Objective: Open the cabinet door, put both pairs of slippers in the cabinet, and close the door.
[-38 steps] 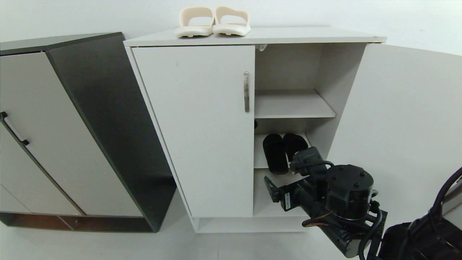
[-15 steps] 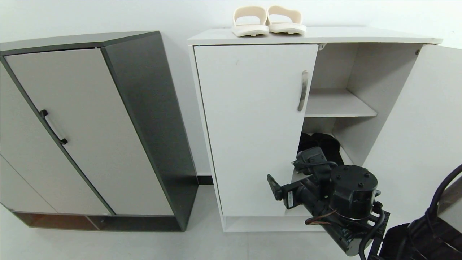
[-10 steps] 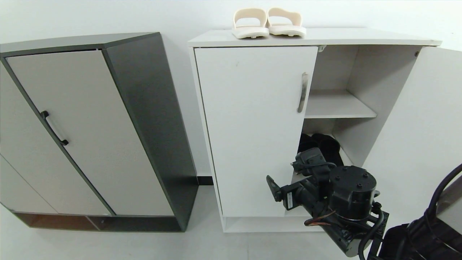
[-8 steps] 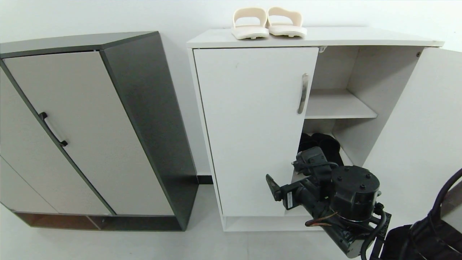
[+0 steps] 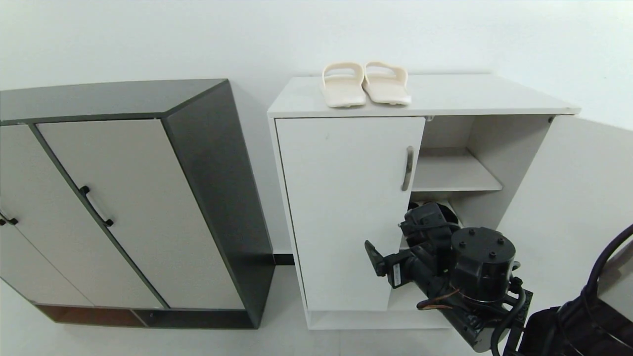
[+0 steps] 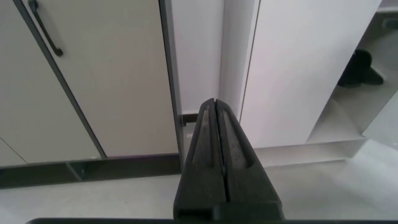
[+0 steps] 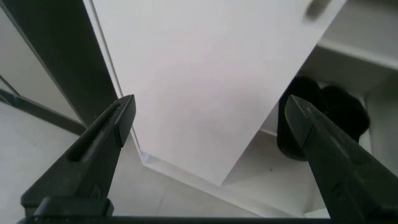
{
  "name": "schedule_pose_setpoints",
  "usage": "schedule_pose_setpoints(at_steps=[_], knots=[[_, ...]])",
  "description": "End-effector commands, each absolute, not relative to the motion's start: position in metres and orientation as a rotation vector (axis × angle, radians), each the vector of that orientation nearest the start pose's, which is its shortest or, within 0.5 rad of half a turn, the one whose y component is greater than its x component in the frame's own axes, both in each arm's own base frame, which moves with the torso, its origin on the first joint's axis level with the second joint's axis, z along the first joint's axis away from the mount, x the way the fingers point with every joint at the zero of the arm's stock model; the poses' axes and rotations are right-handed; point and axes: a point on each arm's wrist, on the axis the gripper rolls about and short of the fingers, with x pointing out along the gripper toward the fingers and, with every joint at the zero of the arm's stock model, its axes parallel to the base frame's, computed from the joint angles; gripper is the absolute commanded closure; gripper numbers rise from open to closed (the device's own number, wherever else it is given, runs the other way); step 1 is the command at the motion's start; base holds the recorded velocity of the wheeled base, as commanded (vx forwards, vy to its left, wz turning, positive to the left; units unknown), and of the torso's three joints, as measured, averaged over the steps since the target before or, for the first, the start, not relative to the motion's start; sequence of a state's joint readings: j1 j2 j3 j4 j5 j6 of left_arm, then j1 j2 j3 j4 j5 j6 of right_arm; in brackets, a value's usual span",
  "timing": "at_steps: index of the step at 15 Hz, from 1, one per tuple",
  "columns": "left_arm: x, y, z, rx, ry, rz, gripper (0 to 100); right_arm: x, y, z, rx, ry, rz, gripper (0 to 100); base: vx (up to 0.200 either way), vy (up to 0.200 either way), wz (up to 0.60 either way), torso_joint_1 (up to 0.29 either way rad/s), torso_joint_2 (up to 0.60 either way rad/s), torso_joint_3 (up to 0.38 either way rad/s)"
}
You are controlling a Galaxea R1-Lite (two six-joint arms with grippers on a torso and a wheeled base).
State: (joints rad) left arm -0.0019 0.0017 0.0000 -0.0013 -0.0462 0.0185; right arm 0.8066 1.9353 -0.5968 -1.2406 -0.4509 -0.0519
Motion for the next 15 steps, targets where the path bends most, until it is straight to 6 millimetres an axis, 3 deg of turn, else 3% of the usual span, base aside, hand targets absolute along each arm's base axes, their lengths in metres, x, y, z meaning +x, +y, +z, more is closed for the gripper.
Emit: schedule_pose_setpoints(at_steps=[1,15], knots=[[-0.0227,-0.0010,0.0757,0.018,0.000,-0.048,100,0.2288,0.2246,0.1177,-0.110,0.071,0.358,0,0.000,0.000,0.00,0.129,-0.46,-0.330],[-0.0227,-0.0010,0.0757,0.018,0.000,-0.049,100,0.2285,0.2243,0.1179,-0.110,0.071,0.358,0,0.000,0.000,0.00,0.185,-0.50,-0.313]])
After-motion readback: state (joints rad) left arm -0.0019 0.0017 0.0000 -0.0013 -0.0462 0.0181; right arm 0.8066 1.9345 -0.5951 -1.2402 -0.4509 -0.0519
